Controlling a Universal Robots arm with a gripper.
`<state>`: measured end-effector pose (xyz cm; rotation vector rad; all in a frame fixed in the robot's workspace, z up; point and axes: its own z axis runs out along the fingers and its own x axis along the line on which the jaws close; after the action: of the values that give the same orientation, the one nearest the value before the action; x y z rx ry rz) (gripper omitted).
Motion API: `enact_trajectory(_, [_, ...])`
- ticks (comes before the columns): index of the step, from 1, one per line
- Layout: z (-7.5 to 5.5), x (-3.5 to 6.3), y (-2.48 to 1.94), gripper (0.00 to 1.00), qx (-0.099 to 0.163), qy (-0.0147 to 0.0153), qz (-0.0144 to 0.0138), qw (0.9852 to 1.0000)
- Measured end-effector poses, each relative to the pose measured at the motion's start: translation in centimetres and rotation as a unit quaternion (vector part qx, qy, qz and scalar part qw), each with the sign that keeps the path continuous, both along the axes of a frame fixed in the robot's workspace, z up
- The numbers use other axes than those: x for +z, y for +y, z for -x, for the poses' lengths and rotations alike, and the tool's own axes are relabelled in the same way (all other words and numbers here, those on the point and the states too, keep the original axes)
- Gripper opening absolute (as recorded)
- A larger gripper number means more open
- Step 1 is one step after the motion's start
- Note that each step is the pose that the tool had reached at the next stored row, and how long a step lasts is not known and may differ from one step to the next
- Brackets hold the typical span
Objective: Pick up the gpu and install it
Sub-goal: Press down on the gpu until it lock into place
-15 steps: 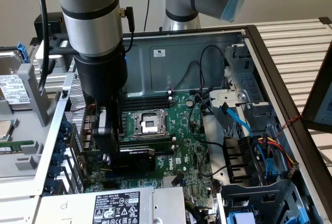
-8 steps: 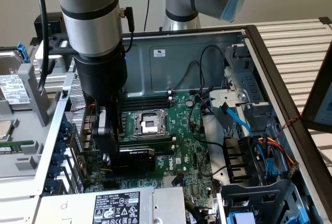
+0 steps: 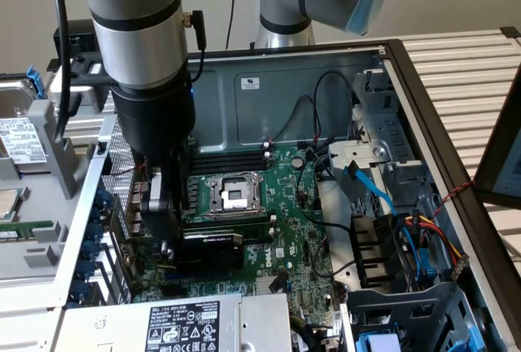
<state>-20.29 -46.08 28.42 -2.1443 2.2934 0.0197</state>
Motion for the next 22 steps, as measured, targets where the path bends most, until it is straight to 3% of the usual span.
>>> enact_trajectory(4, [0.1, 0.07, 0.0, 0.52, 0.0, -0.0001, -0.0003, 1.0])
enact_trajectory(6, [0.1, 0.09, 0.0, 0.39, 0.0, -0.0001, -0.0006, 1.0])
enact_trajectory(7, [0.1, 0.1, 0.0, 0.39, 0.0, 0.0, -0.0008, 1.0])
enact_trajectory(9, [0.2, 0.1, 0.0, 0.27, 0.0, 0.0, -0.0017, 1.0])
enact_trajectory(10, [0.2, 0.1, 0.0, 0.27, 0.0, 0.0, -0.0023, 1.0])
enact_trajectory(12, [0.4, 0.07, 0.0, 0.15, 0.0, 0.0, -0.0033, 1.0])
enact_trajectory(14, [0.6, 0.0, 0.0, 0.11, 0.0, 0.0, -0.0036, 1.0])
enact_trajectory(22, [1.1, -0.52, 0.13, 0.11, 0.0, 0.0, -0.0044, 1.0])
